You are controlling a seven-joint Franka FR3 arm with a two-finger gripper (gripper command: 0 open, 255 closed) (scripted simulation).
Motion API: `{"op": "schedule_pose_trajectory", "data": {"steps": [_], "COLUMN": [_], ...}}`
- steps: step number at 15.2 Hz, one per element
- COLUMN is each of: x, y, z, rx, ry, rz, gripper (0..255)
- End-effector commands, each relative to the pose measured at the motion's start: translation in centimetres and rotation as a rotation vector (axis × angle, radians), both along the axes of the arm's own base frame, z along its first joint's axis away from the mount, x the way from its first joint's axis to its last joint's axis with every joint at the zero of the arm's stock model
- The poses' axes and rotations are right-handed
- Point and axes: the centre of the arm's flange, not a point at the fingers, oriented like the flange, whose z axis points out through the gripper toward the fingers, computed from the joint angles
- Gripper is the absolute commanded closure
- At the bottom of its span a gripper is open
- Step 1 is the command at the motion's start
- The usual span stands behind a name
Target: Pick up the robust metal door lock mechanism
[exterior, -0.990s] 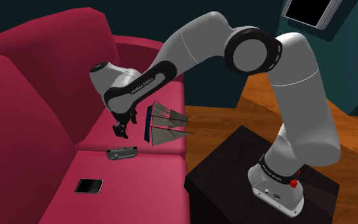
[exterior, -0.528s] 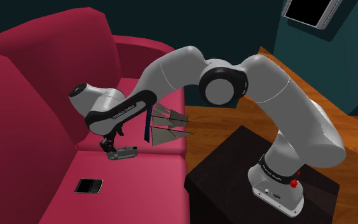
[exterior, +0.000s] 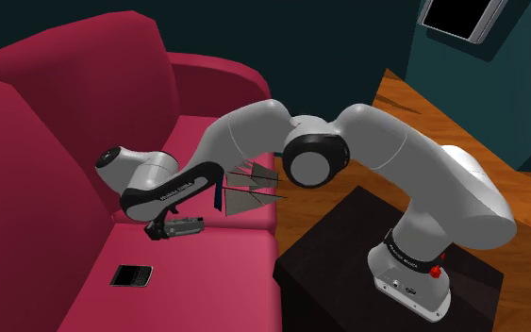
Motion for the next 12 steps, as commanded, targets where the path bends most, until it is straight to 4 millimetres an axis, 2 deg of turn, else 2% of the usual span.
{"op": "schedule_pose_trajectory", "data": {"steps": [1,2,4,5,12], "x": [0.09,0.09,0.08,0.06,0.05], "y": [0.06,0.06,0.06,0.03,0.04], "z": [-1.12,-1.95,-1.95,-1.96,-1.94], "rx": [0.000,0.000,0.000,0.000,0.000], "ry": [-0.001,-0.001,-0.001,-0.001,0.000], "rz": [0.000,0.000,0.000,0.000,0.000], "gripper": [0,0,0,255,255]}}
